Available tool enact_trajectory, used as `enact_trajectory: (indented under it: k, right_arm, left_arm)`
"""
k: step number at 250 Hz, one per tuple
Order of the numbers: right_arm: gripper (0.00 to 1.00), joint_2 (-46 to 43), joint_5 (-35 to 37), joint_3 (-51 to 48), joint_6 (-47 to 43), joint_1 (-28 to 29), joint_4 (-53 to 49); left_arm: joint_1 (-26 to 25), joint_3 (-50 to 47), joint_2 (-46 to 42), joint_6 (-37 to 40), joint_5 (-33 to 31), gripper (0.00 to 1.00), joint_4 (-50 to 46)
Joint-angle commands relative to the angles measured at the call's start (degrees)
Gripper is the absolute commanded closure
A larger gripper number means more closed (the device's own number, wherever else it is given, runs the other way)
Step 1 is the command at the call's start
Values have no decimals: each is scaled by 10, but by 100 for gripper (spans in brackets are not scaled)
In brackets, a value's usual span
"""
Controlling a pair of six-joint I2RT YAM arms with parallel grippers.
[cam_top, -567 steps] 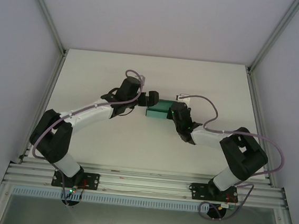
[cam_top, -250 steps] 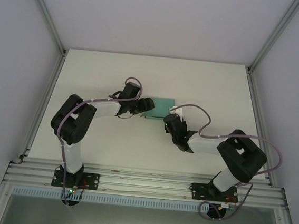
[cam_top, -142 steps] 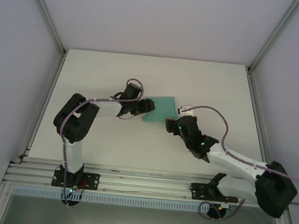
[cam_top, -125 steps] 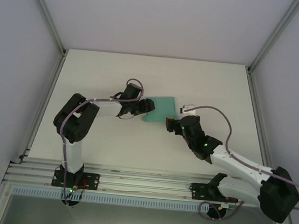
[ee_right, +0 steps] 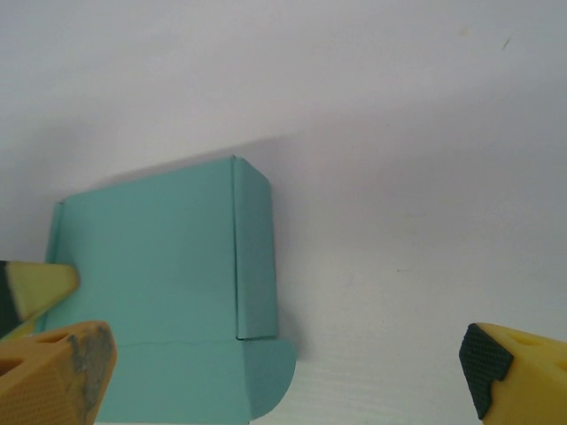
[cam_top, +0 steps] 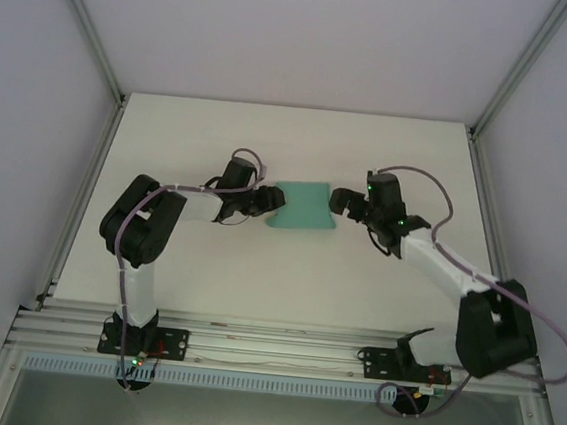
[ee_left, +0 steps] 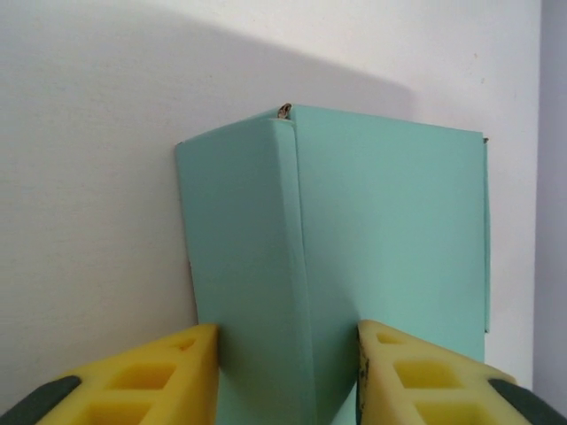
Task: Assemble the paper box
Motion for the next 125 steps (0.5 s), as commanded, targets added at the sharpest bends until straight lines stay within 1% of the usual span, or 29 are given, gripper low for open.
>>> enact_trajectory:
  k: [1, 10, 50, 80, 96, 106, 125]
  right_arm:
    - [0, 58, -97, 42, 27, -22, -14]
    - [0, 80, -119, 56, 33, -30, -8]
    - [0, 171, -245, 102, 77, -61, 65]
    - [0, 221, -288, 135, 82, -69, 74]
    - [0, 236, -311, 145, 74, -70, 72]
    - [0, 244, -321, 151, 73, -70, 66]
    - [0, 255, -334, 152, 67, -70, 61]
  left_arm:
    - [9, -27, 25, -8, 18, 64, 24]
    - [12, -31, 27, -11, 23, 66, 31]
    - [20, -55, 35, -36, 54, 68, 83]
    - [27, -72, 38, -49, 67, 71, 117]
    - [30, -79, 39, -53, 72, 72, 131]
    - [32, -83, 40, -58, 76, 74, 141]
    - [38, -89, 45, -66, 85, 76, 157]
